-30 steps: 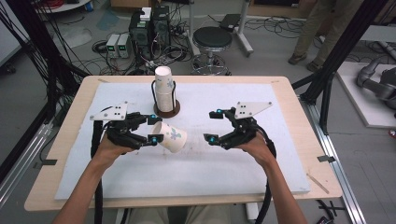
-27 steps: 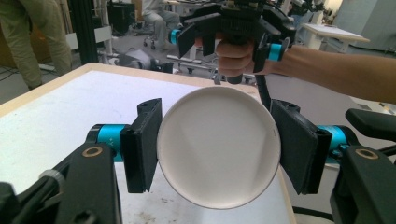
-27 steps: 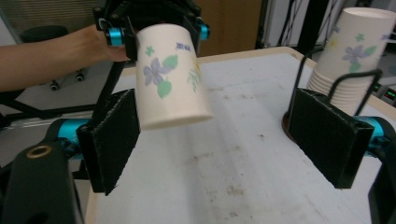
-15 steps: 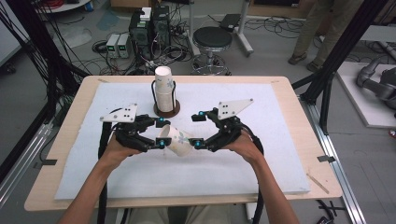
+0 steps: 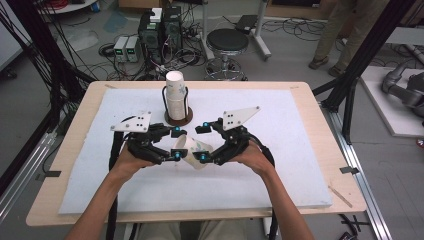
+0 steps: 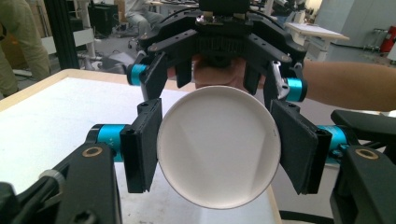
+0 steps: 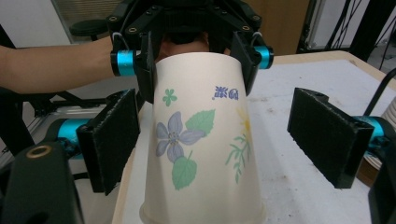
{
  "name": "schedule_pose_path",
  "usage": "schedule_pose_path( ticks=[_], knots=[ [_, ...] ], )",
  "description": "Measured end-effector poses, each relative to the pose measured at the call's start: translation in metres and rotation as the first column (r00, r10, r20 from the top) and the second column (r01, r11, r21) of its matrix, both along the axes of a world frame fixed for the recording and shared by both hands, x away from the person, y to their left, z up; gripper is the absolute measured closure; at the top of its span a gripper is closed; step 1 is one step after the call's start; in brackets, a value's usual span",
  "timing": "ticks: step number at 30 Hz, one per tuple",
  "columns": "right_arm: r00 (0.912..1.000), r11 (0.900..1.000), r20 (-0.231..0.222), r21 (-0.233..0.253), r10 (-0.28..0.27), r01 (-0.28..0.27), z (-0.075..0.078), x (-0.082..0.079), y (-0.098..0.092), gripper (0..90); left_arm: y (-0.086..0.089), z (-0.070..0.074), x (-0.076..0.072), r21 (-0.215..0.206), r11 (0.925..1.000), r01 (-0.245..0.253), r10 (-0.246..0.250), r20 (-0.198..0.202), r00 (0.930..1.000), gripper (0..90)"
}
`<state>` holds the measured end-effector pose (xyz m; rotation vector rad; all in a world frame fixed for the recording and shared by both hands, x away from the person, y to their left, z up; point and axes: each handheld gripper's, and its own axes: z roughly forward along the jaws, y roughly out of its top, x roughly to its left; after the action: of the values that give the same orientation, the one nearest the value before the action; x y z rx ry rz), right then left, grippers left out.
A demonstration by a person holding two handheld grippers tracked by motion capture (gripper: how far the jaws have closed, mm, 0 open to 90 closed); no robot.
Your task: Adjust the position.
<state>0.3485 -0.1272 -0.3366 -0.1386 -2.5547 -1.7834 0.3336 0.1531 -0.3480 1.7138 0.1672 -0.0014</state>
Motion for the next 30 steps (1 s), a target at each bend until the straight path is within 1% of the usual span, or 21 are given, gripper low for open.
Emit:
schedule_pose_path(
  ticks=[5, 10, 12, 17, 19, 22, 30],
  knots=[
    [0.9998, 1.0, -0.004, -0.02, 0.02, -0.02, -0.003, -0.001, 0.008, 17.2, 0.001, 0.001, -0.001, -0.011, 0.9999, 0.003, -0.003, 0.003, 1.0, 36.8],
    [0.9994, 0.999, -0.015, -0.023, 0.032, -0.032, -0.007, -0.002, 0.014, 17.3, 0.001, 0.002, -0.002, -0.009, 0.9999, 0.007, -0.007, 0.004, 1.0, 36.8],
    [0.9988, 0.999, -0.022, -0.03, 0.044, -0.044, -0.009, -0.002, 0.016, 17.3, 0.002, 0.002, -0.002, -0.016, 0.9998, 0.01, -0.01, 0.006, 0.9999, 36.8],
    [0.9985, 0.998, -0.021, -0.033, 0.05, -0.051, -0.012, -0.002, 0.019, 17.2, 0.003, 0.004, -0.003, -0.025, 0.9996, 0.011, -0.011, 0.007, 0.9999, 36.8],
    [0.9979, 0.997, -0.028, -0.046, 0.059, -0.06, -0.013, -0.003, 0.02, 17.2, 0.004, 0.005, -0.003, -0.03, 0.9995, 0.011, -0.011, 0.011, 0.9999, 36.8],
    [0.9977, 0.997, -0.031, -0.043, 0.061, -0.062, -0.015, -0.003, 0.022, 17.3, 0.005, 0.007, -0.004, -0.043, 0.999, 0.013, -0.013, 0.012, 0.9998, 36.8],
    [0.9966, 0.996, -0.037, -0.05, 0.073, -0.075, -0.017, -0.003, 0.024, 17.3, 0.01, 0.01, -0.005, -0.054, 0.9984, 0.016, -0.015, 0.015, 0.9998, 36.8]
  ],
)
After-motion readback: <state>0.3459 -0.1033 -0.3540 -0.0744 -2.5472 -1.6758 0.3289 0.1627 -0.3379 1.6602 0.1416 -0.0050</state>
